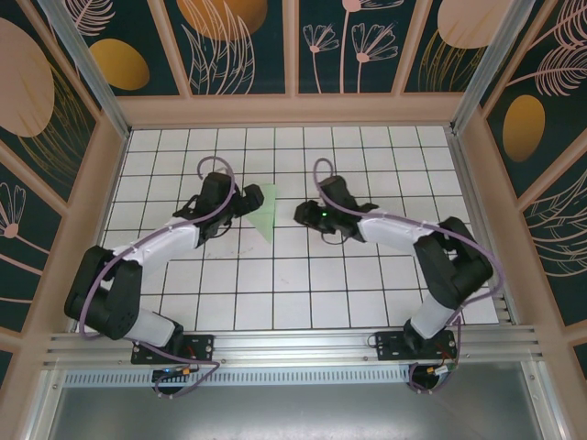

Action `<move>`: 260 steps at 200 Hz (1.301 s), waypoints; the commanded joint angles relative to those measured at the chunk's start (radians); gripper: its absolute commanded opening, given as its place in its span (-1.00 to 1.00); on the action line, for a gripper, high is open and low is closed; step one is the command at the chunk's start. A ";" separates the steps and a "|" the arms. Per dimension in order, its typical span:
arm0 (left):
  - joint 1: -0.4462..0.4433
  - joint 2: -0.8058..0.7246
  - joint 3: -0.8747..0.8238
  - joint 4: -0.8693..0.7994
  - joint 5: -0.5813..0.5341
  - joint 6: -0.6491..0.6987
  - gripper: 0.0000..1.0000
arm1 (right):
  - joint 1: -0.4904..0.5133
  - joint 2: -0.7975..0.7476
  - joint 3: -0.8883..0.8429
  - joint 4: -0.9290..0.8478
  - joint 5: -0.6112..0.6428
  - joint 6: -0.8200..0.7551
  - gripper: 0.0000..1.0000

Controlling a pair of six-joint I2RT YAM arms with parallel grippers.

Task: Fold a paper plane with a square sheet of paper (pick it up from the middle)
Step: Fold the wing for the fifth time at the center of the table.

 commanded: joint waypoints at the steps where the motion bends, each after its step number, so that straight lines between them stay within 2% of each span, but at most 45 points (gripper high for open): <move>1: 0.043 -0.035 -0.071 0.035 -0.014 -0.046 0.97 | 0.059 0.085 0.114 0.030 0.003 0.024 -0.27; 49: 0.117 -0.094 -0.173 0.089 0.022 -0.102 0.97 | 0.114 0.296 0.329 -0.006 -0.057 0.004 -0.36; 104: 0.124 -0.102 -0.173 0.100 0.064 -0.091 0.97 | 0.106 0.437 0.431 -0.097 -0.029 -0.083 -0.38; 127: 0.124 -0.092 -0.160 0.090 0.082 -0.069 0.97 | 0.097 0.450 0.419 -0.160 -0.043 -0.182 -0.38; 169: 0.124 -0.076 -0.154 0.107 0.147 -0.054 0.97 | 0.028 0.364 0.253 -0.271 -0.152 -0.510 -0.39; 198: 0.124 -0.075 -0.169 0.162 0.199 -0.054 0.97 | -0.037 0.273 0.184 -0.310 -0.155 -0.598 -0.37; 220: 0.124 -0.055 -0.163 0.190 0.238 -0.054 0.97 | -0.043 0.216 0.196 -0.298 -0.156 -0.571 -0.35; 238: 0.124 -0.042 -0.157 0.204 0.264 -0.056 0.97 | -0.045 0.174 0.221 -0.291 -0.188 -0.450 -0.32; 260: 0.124 -0.039 -0.157 0.222 0.283 -0.061 0.97 | -0.043 0.070 0.168 -0.190 -0.181 -0.282 -0.29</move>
